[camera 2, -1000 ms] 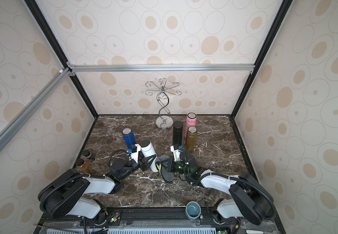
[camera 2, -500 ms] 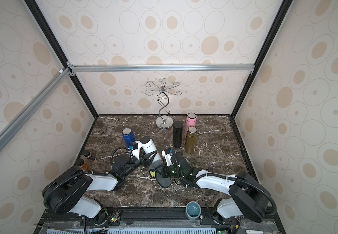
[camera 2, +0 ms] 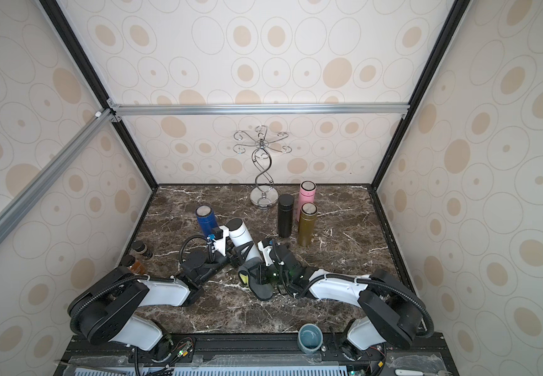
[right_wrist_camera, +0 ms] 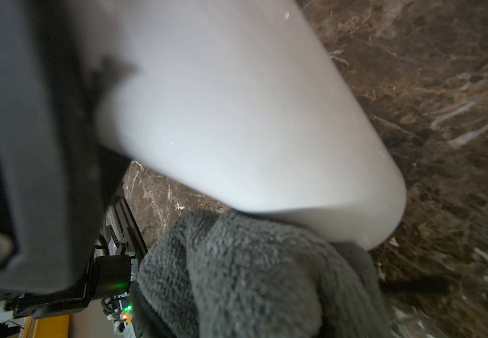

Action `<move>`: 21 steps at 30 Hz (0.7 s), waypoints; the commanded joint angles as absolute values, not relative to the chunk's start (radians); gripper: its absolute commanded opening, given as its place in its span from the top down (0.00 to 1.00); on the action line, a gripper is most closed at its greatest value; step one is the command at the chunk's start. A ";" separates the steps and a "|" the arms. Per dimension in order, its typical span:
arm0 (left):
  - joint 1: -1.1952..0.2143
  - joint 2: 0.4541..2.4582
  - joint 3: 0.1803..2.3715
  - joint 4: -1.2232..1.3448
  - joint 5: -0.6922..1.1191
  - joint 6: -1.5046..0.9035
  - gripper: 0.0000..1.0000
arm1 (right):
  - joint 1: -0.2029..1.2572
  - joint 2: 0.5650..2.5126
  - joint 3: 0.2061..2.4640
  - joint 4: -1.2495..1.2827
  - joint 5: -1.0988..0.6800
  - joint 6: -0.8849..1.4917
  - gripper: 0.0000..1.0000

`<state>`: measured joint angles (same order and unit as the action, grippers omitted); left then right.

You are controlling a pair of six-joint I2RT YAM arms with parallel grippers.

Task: Wipe the surface of the thermos
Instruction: Wipe the dirt from the surface of the thermos.

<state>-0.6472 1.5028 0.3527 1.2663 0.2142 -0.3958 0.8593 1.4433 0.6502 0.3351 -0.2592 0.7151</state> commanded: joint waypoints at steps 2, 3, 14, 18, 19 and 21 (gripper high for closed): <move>-0.677 1.504 0.400 1.350 0.238 -0.400 1.00 | 0.861 1.437 0.717 0.367 -0.263 0.702 1.00; -0.680 1.504 0.400 1.350 0.238 -0.399 1.00 | 0.861 1.445 0.726 0.368 -0.269 0.710 1.00; -0.701 1.474 0.403 1.332 0.211 -0.373 1.00 | 0.861 1.496 0.671 0.402 -0.204 0.836 1.00; -0.702 1.457 0.404 1.324 0.200 -0.362 1.00 | 0.862 1.485 0.634 0.407 -0.169 0.873 1.00; -0.701 1.452 0.403 1.322 0.195 -0.359 1.00 | 0.864 1.483 0.625 0.408 -0.158 0.879 1.00; -0.703 1.447 0.402 1.319 0.182 -0.353 1.00 | 0.863 1.478 0.614 0.404 -0.140 0.894 1.00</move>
<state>-0.6834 1.4975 0.3653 1.2404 0.1577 -0.3588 0.8680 1.4837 0.6361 0.3946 -0.2306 0.8375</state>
